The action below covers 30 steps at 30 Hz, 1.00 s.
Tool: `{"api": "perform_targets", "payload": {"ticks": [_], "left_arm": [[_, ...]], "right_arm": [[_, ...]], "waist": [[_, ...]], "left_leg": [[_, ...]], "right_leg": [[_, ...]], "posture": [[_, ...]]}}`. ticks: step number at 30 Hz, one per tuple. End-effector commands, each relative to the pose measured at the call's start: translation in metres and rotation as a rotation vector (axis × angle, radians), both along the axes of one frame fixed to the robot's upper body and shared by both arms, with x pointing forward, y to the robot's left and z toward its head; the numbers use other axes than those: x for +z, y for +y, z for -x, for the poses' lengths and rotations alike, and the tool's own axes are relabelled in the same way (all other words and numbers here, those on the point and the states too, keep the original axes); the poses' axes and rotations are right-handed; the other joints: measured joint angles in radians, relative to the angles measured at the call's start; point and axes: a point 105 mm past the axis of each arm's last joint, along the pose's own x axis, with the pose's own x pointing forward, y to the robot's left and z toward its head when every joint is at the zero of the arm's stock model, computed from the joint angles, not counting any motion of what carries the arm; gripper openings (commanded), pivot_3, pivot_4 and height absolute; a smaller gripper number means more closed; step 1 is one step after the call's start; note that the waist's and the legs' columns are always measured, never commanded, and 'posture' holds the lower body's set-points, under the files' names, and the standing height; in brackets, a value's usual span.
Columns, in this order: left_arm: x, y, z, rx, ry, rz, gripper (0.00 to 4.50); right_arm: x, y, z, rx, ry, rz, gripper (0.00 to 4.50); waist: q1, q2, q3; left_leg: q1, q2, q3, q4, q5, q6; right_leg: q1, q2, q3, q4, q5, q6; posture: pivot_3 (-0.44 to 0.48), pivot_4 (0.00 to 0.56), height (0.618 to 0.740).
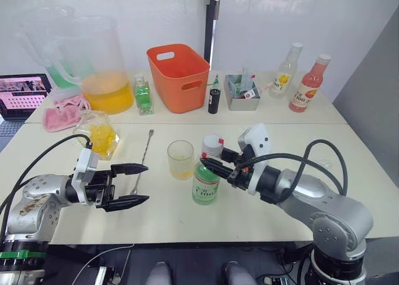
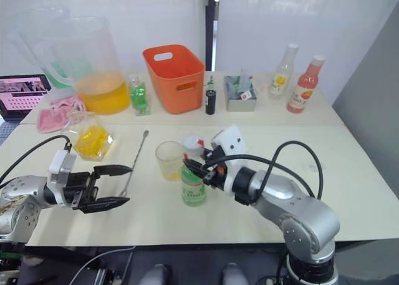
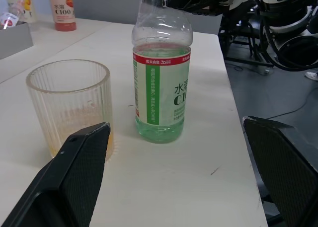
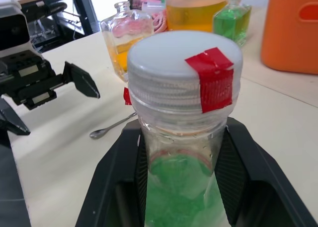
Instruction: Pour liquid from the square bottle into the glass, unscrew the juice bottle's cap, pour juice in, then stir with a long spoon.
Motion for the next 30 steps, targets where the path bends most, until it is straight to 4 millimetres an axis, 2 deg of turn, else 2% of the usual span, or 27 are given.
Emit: {"api": "perform_targets", "payload": {"ticks": [1,8,9,12,15,18,20,24,30], "left_arm": [[0.008,0.001,-0.002,-0.015,-0.03,-0.021,4.5],[0.011,0.0,-0.006,-0.025,-0.04,-0.04,4.5],[0.011,0.0,-0.006,-0.024,-0.04,-0.041,4.5],[0.012,-0.001,-0.006,-0.019,-0.041,-0.041,4.5],[0.012,-0.001,-0.004,0.0,-0.045,-0.04,4.5],[0.012,-0.002,-0.002,0.015,-0.05,-0.037,4.5],[0.011,-0.003,0.0,0.029,-0.049,-0.033,4.5],[0.012,-0.007,0.006,0.065,-0.06,-0.019,4.5],[0.014,-0.002,0.016,0.138,-0.066,-0.019,4.5]], "right_arm": [[0.01,0.0,0.008,-0.025,-0.078,0.001,1.31],[0.001,0.004,0.012,-0.003,-0.038,0.002,1.31],[0.001,0.003,0.012,-0.001,-0.037,0.002,2.34],[0.002,0.003,0.013,0.026,-0.03,-0.006,3.34],[0.008,-0.005,0.011,0.099,-0.047,0.016,4.37],[0.006,-0.011,0.015,0.213,-0.058,0.084,4.47],[0.004,-0.02,0.009,0.281,-0.082,0.142,4.47],[0.001,-0.033,-0.015,0.395,-0.136,0.206,4.47],[0.003,-0.031,-0.03,0.592,-0.113,0.192,4.47]], "waist": [[0.0,0.0,0.0],[0.0,0.0,0.0],[0.0,0.0,0.0],[0.0,0.0,0.0],[0.0,0.0,0.0],[0.0,0.0,0.0],[0.0,-0.001,0.0],[-0.006,-0.001,0.0],[-0.022,-0.001,0.0]], "left_leg": [[0.0,0.0,0.0,0.0,0.0,0.0],[0.0,0.0,0.0,0.0,0.0,0.0],[0.0,0.0,0.0,0.0,0.0,0.0],[0.0,0.0,0.0,0.0,0.0,0.001],[0.0,0.0,0.0,0.0,0.0,0.001],[0.0,0.0,0.0,0.0,0.0,0.001],[0.0,0.0,0.0,0.0,0.0,0.001],[0.001,0.0,0.0,0.0,0.001,0.001],[0.001,0.0,0.0,0.0,0.001,0.002]], "right_leg": [[0.0,0.0,0.0,0.0,0.0,0.0],[0.001,0.0,0.0,0.0,0.0,0.0],[0.001,0.0,0.0,0.0,0.0,0.0],[0.001,0.0,0.0,0.0,0.0,0.0],[0.001,0.0,0.0,0.0,0.0,0.0],[0.002,0.0,0.0,-0.001,-0.001,-0.001],[0.002,0.0,0.0,-0.001,-0.004,-0.005],[0.002,0.0,0.0,-0.001,-0.004,-0.006],[0.002,0.0,0.0,-0.001,0.0,0.0]], "posture": [[0.0,0.15,0.703],[0.0,0.15,0.703],[0.0,0.15,0.703],[0.0,0.15,0.703],[0.0,0.15,0.703],[0.0,0.15,0.703],[0.0,0.15,0.703],[0.0,0.15,0.703],[0.0,0.15,0.703]]}}
